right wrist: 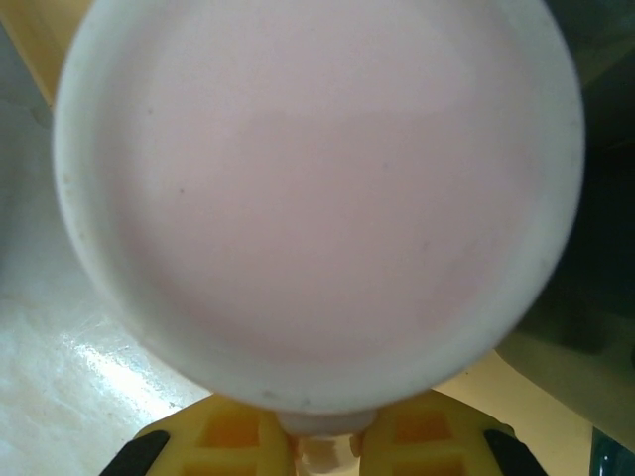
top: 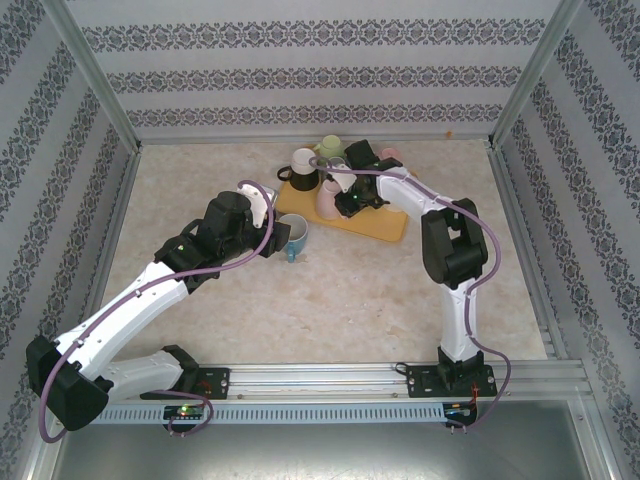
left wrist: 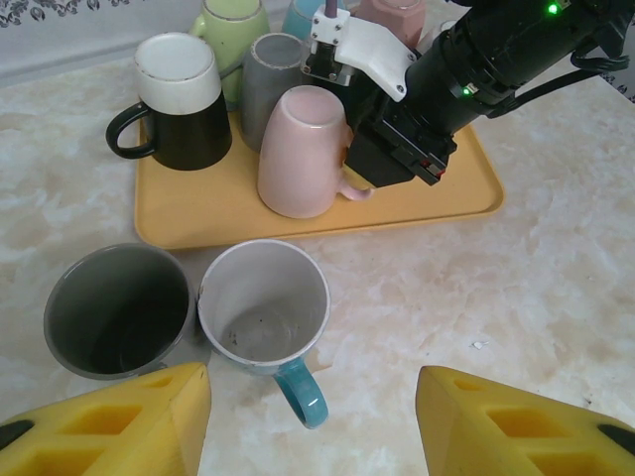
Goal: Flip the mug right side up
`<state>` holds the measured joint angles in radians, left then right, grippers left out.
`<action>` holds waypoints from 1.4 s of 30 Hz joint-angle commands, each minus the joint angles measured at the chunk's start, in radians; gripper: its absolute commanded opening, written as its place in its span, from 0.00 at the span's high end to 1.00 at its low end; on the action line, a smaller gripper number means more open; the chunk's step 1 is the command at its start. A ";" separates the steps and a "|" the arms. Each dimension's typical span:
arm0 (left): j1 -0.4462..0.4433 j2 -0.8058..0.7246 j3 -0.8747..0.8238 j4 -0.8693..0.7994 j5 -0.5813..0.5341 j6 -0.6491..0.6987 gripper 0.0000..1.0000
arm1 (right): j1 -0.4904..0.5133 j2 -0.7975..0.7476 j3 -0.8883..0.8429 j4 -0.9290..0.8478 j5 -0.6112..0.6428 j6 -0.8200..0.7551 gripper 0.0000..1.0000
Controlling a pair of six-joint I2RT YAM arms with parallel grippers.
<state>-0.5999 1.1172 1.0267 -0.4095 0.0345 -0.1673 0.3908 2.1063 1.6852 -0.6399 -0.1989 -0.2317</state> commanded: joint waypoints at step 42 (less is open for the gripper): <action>0.080 0.111 -0.147 1.188 0.755 -0.862 0.24 | 0.035 -1.081 -0.775 1.181 -0.349 1.173 1.00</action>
<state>-0.5282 1.2034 0.8806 0.5167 0.7246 -0.8825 0.4107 1.0760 0.9138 0.3439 -0.5228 0.8658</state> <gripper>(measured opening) 0.763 0.126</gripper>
